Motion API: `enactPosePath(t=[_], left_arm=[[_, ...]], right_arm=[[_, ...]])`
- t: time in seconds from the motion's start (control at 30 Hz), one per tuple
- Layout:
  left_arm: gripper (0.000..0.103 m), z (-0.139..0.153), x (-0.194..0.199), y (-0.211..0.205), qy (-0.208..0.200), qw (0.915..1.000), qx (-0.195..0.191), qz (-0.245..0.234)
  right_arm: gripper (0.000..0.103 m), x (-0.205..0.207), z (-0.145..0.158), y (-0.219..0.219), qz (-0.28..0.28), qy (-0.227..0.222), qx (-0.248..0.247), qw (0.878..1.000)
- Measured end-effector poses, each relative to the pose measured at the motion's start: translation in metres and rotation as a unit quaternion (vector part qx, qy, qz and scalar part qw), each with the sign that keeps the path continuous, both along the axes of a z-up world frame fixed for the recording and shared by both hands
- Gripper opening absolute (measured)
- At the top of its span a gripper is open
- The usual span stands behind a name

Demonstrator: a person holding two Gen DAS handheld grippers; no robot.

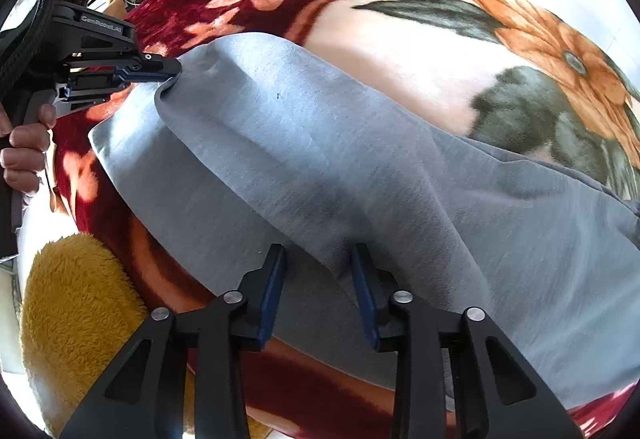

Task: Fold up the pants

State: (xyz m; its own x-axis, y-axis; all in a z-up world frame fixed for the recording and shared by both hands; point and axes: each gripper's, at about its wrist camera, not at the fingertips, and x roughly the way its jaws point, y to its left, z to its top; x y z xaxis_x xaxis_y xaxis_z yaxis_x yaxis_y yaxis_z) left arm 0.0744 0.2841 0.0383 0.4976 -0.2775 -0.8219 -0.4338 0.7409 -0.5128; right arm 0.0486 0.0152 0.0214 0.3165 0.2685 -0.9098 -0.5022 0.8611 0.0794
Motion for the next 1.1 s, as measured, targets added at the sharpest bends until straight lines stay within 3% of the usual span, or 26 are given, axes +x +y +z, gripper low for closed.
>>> enactPosePath(t=[0.13,0.23,0.47,0.6,0.67,0.8,1.1], left_arm=[[0.000,0.017,-0.011,0.002,-0.027,0.9992,0.027,-0.008],[0.000,0.023,-0.018,0.007,-0.024,0.9990,0.039,-0.004],[0.006,0.012,-0.026,0.024,0.002,0.9998,0.001,0.021],[0.028,0.002,-0.030,0.027,0.022,0.9992,-0.003,0.032],[0.030,-0.002,-0.034,0.030,0.032,0.9985,-0.015,0.041],[0.044,-0.002,-0.045,0.031,0.032,0.9977,-0.025,0.053],[0.041,-0.012,-0.014,0.024,0.037,0.9983,-0.019,0.041]], right_arm=[[0.037,0.001,-0.004,0.006,0.008,-0.012,-0.011,1.000],[0.037,0.002,-0.005,0.010,0.008,-0.020,-0.018,1.000],[0.037,0.006,-0.007,0.004,-0.005,-0.010,0.003,1.000],[0.037,0.007,-0.007,0.006,-0.009,-0.010,0.005,1.000],[0.037,0.006,-0.007,0.006,-0.008,-0.011,0.006,1.000],[0.037,0.008,-0.006,0.004,-0.014,-0.005,0.008,1.000],[0.037,0.009,-0.005,0.010,-0.003,-0.015,-0.004,1.000]])
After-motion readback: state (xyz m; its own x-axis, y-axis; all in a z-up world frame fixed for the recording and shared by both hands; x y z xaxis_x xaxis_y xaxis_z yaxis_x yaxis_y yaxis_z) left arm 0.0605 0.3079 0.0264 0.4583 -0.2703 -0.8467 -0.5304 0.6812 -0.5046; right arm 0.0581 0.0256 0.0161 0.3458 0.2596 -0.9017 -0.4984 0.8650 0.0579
